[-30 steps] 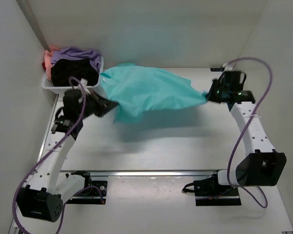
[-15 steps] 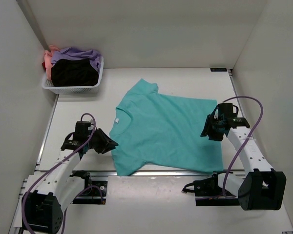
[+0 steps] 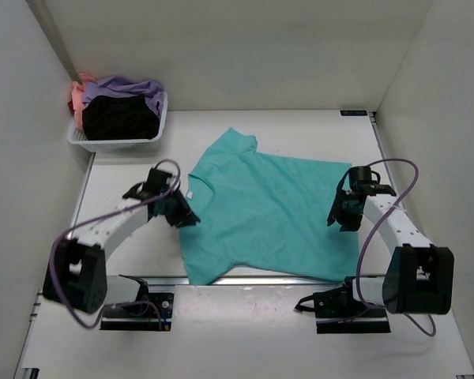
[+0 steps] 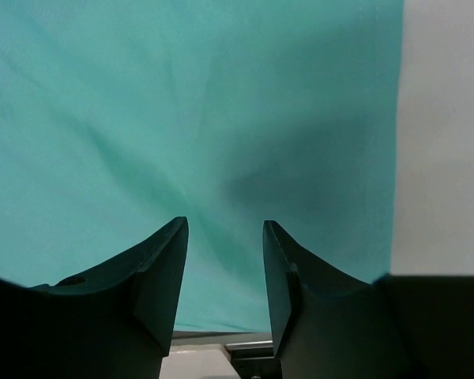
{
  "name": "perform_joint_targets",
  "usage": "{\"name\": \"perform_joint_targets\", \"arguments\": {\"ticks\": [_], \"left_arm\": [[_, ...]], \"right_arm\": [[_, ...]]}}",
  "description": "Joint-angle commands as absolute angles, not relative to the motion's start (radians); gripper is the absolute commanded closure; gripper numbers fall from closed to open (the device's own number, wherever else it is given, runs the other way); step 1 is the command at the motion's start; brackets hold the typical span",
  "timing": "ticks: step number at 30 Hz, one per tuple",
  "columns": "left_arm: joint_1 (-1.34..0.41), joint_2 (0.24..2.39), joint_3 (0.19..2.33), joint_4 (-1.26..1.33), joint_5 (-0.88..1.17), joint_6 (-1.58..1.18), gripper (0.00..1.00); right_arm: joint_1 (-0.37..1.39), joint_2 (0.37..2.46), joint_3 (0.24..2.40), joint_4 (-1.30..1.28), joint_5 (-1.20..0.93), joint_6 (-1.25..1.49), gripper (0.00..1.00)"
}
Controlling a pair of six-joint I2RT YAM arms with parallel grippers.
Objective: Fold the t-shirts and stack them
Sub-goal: Flatten out the tshirt
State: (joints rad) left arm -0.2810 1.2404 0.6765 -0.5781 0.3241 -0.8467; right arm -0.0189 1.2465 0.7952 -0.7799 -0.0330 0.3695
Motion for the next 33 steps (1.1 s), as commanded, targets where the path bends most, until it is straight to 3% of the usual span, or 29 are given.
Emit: {"name": "perform_joint_targets", "arguments": {"ticks": [1,6,9,16,33], "left_arm": [[-0.318,1.398,0.926,-0.442,0.238,-0.801,0.69],[-0.328,1.645,1.123,-0.373,0.213,-0.818,0.71],[-0.333,1.776,1.215,-0.385,0.216,-0.805,0.8],[-0.39,2.04,1.486,-0.495,0.135,-0.727,0.8],[-0.276,2.301,1.811,-0.673,0.003,-0.735,0.82]], "right_arm": [[-0.008,1.308,0.859,-0.689,-0.003,0.382,0.59],[0.026,1.442,0.957,-0.675,0.029,0.39,0.6],[0.035,1.505,0.994,-0.672,0.046,0.408,0.59],[0.078,1.617,1.023,-0.675,0.063,0.425,0.59],[0.098,1.954,1.285,-0.657,0.052,0.428,0.58]]}}
